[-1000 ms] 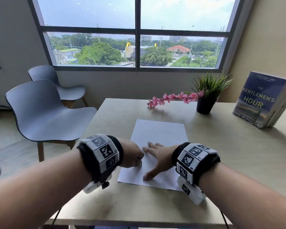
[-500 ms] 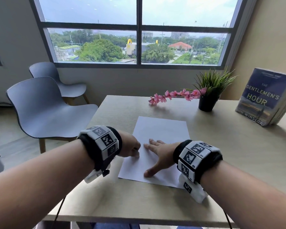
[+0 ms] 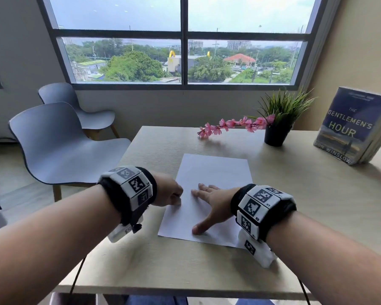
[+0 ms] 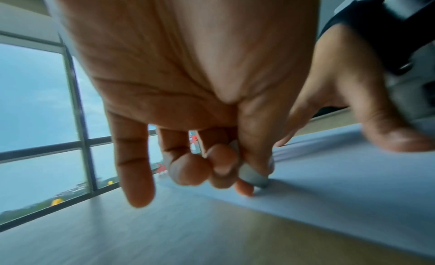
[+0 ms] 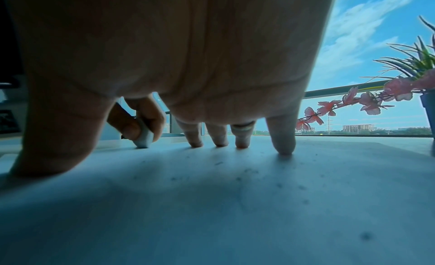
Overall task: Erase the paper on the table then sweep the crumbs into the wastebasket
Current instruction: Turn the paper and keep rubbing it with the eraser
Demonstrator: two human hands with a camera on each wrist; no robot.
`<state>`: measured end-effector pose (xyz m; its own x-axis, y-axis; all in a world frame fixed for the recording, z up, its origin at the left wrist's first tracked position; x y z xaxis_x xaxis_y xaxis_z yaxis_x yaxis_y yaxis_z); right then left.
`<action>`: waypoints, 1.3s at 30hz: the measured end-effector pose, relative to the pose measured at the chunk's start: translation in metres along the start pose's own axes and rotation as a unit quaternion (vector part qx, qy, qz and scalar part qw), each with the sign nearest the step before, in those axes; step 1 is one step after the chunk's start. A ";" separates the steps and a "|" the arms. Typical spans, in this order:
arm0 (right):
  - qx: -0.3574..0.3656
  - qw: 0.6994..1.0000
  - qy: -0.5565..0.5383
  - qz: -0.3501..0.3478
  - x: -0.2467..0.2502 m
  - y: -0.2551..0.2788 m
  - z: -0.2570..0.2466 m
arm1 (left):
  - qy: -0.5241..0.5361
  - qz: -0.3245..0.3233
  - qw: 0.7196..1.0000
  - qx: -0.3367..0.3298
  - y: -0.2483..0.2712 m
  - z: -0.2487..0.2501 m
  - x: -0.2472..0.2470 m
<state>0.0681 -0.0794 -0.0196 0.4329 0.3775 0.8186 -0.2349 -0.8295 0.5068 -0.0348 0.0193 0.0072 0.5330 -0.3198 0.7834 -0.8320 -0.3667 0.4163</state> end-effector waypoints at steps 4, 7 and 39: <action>0.006 1.000 -0.003 -0.001 -0.001 -0.002 0.001 | -0.017 0.001 0.999 -0.038 0.009 0.015 -0.005; 0.005 1.000 -0.006 -0.003 0.000 -0.003 0.002 | 0.004 -0.005 1.000 -0.016 0.009 0.009 -0.001; 0.004 1.000 -0.004 -0.001 0.001 -0.005 0.002 | 0.019 -0.017 1.000 -0.008 0.013 -0.001 -0.016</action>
<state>0.0710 -0.0762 -0.0219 0.4404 0.3759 0.8153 -0.2271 -0.8319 0.5062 -0.0541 0.0200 0.0005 0.5552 -0.2738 0.7854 -0.8159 -0.3627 0.4503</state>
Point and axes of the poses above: each hand's wrist, its own y-axis away from the middle knuckle, its own x-axis out of the back of the hand, z = x × y, the point moved 3 cm from there along -y, towards the middle knuckle, and after that the axes turned 15 degrees about -y, right-handed, at the moved point
